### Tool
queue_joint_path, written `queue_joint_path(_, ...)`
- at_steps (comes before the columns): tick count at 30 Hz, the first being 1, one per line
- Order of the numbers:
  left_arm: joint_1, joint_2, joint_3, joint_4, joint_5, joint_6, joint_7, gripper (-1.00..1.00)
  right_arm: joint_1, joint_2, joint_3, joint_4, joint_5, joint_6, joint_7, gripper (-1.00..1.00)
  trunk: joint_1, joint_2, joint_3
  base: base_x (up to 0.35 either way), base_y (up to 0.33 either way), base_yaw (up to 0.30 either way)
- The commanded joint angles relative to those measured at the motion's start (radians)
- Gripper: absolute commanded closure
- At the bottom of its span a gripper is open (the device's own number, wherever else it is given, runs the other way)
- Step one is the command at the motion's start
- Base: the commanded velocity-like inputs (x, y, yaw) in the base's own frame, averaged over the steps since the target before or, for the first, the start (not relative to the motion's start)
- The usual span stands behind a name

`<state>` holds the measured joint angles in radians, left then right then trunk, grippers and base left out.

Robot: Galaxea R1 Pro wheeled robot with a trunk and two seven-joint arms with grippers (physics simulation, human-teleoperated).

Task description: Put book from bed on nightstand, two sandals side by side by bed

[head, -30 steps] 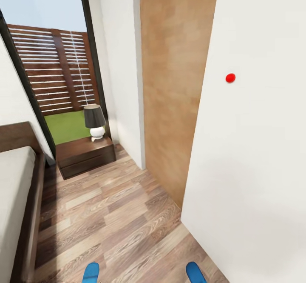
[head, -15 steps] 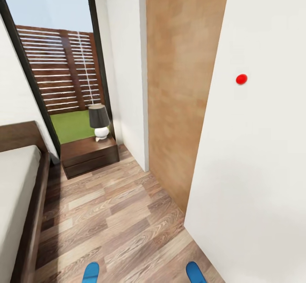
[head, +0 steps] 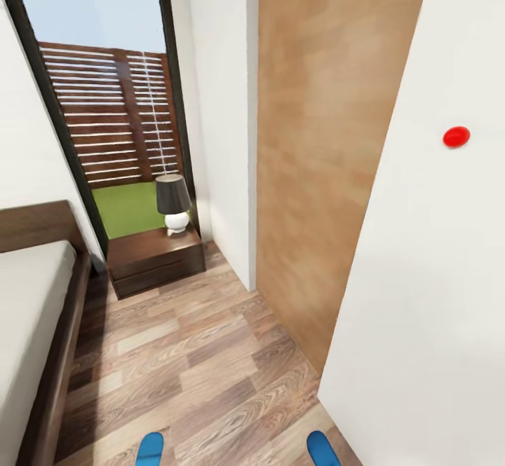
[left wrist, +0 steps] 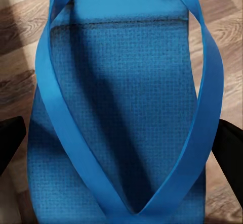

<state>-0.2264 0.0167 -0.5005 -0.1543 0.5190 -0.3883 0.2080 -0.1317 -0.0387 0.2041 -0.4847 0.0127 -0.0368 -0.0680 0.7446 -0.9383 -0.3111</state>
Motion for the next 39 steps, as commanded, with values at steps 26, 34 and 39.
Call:
queue_joint_path(26,-0.001,0.003,-0.008,-0.001,0.003,-0.001,0.008,1.00,0.000,-0.001,0.007,0.000,0.001,-0.002,-0.009,1.00,0.001,-0.001,-0.001,0.175,0.005,0.149)
queue_joint_path(34,-0.001,0.003,-0.009,-0.001,0.003,-0.001,0.007,1.00,0.000,-0.001,0.007,0.000,0.001,-0.002,-0.009,1.00,0.001,-0.001,-0.001,0.310,0.000,0.192)
queue_joint_path(39,-0.001,0.003,-0.009,-0.001,0.003,-0.001,0.007,1.00,-0.001,-0.001,0.008,0.000,0.001,-0.002,-0.009,1.00,0.001,-0.001,-0.001,0.320,0.000,0.268)
